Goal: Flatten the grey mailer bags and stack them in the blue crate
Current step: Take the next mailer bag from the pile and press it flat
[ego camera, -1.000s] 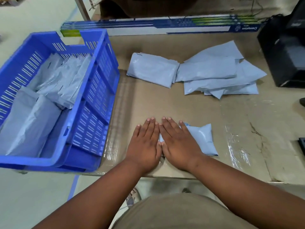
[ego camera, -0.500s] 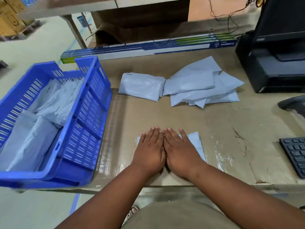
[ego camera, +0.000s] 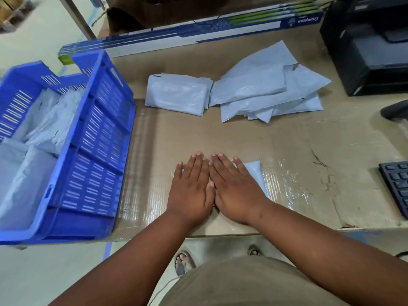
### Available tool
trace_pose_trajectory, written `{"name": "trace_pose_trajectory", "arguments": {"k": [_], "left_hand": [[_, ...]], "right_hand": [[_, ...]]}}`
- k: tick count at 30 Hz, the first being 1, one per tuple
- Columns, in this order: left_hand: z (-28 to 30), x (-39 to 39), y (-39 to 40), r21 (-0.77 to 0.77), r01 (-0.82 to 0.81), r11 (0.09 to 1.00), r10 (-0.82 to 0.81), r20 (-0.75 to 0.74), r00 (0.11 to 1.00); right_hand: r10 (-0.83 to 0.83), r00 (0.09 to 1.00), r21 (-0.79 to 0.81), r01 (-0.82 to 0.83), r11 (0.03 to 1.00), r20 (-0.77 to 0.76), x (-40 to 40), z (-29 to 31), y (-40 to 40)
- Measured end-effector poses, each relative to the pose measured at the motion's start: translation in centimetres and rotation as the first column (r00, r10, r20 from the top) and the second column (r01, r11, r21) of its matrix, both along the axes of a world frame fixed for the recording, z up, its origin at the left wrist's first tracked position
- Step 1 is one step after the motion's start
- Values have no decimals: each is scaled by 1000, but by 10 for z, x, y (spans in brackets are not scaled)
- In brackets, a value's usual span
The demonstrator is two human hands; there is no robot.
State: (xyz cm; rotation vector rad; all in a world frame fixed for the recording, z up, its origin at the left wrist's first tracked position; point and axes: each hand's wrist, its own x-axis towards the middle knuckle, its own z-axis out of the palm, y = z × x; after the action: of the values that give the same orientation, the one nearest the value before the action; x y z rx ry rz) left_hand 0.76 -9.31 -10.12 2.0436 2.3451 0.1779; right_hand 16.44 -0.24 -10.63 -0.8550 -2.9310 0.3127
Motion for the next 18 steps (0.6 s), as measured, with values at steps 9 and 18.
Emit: {"name": "trace_pose_trajectory", "arguments": {"k": [9,18], "left_hand": [[0,2,0,-80,-25,996,23,-25,999],[12,41,12,37,-35,999,33,68,997]], "right_hand": [[67,998,-101,-68,993,-4,8,4,12],[-7,1000,61,8,998,-5,36,16,6]]}}
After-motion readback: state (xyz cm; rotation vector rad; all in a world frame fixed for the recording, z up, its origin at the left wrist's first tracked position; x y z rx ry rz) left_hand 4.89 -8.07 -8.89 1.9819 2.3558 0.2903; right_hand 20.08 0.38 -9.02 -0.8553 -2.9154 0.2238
